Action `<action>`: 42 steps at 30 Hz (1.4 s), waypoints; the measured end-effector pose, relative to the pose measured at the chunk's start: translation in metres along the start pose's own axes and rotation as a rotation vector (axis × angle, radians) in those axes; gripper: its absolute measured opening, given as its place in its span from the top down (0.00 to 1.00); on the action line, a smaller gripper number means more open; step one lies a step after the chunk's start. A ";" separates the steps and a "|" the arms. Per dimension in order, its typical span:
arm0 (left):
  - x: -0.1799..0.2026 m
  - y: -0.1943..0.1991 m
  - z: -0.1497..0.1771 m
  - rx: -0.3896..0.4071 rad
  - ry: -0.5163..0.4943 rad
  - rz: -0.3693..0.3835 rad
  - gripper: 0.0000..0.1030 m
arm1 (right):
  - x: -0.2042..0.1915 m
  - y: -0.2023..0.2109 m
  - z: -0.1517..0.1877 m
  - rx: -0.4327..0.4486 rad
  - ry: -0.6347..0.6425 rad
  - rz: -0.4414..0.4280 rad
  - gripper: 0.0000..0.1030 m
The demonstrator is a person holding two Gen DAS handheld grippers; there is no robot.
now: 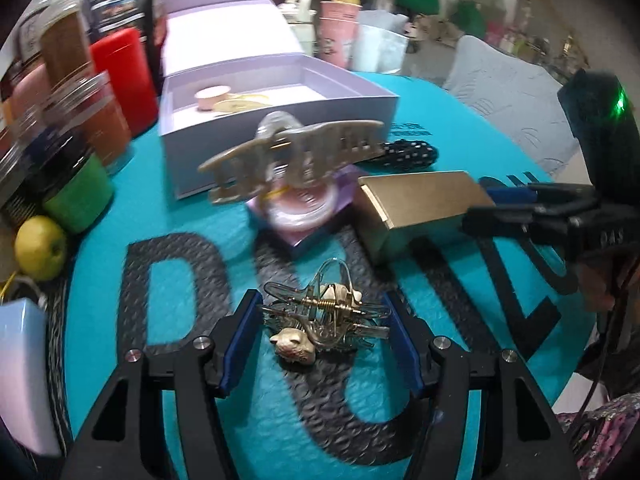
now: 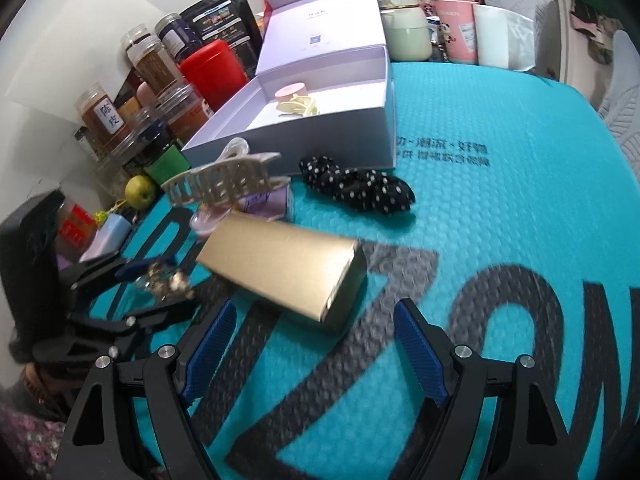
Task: Organize rigid objects
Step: 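Grasp the gold rectangular box with the right gripper while the left holds the wire clip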
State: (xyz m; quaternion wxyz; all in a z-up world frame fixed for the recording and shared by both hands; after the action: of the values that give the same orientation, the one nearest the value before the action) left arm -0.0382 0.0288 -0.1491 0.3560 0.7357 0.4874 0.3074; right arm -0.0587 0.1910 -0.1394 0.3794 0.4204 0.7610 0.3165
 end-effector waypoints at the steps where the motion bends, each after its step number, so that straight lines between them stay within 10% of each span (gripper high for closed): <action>1: -0.003 0.001 0.002 0.000 0.024 -0.001 0.41 | -0.001 -0.002 -0.004 0.004 0.011 0.000 0.21; 27: -0.044 0.019 0.014 0.010 0.169 -0.083 0.41 | -0.041 -0.001 0.016 -0.030 0.061 -0.073 0.14; 42: -0.077 0.028 0.023 0.005 0.267 -0.141 0.41 | -0.057 -0.028 -0.002 -0.046 0.232 0.043 0.14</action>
State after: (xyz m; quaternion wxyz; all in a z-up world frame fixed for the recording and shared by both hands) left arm -0.0318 -0.0562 -0.1476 0.3069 0.6531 0.5818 0.3752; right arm -0.0513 0.1278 -0.1431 0.2916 0.3882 0.7831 0.3885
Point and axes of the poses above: each gripper's, at about its wrist camera, not at the fingertips, and y roughly against the way its jaws point, x to its right, z to its underside, the point moved 7 cm from there along -y, roughly the way its jaws point, and after that the axes turned 5 degrees about -x, right-handed, at the moved point
